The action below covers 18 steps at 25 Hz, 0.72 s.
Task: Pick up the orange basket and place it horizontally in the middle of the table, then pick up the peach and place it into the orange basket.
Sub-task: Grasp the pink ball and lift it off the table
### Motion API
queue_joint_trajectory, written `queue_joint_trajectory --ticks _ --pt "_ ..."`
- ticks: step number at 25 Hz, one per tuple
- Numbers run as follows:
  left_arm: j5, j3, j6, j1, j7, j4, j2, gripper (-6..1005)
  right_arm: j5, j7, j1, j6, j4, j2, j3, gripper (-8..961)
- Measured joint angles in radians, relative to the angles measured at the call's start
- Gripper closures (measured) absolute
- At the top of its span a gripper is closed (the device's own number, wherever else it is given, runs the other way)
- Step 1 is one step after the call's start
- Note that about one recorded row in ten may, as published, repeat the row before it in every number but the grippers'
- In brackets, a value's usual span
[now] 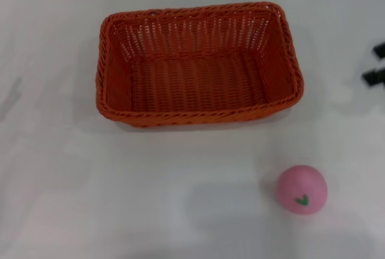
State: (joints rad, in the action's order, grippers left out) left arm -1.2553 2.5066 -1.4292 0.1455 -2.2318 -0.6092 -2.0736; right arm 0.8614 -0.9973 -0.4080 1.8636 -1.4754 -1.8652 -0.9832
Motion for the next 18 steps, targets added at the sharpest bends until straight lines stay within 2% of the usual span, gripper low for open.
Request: queue_joint_trajectory --ticks 5,7,12,18 --pt "0.011 0.000 0.000 0.007 -0.001 0.002 -0.001 197 -0.006 0.105 -0.063 0.045 0.112 0.037 -0.152 296" --pt "0.018 0.000 0.000 0.006 -0.002 0.003 -0.001 198 -0.001 0.129 -0.092 0.051 0.182 0.042 -0.216 296" --pt "0.023 0.000 0.000 0.003 -0.002 0.013 -0.001 198 0.034 0.104 -0.147 0.052 0.332 0.012 -0.279 296" --pt "0.024 0.000 -0.004 0.000 -0.022 0.017 -0.001 198 0.024 0.083 -0.162 0.048 0.391 -0.033 -0.295 296"
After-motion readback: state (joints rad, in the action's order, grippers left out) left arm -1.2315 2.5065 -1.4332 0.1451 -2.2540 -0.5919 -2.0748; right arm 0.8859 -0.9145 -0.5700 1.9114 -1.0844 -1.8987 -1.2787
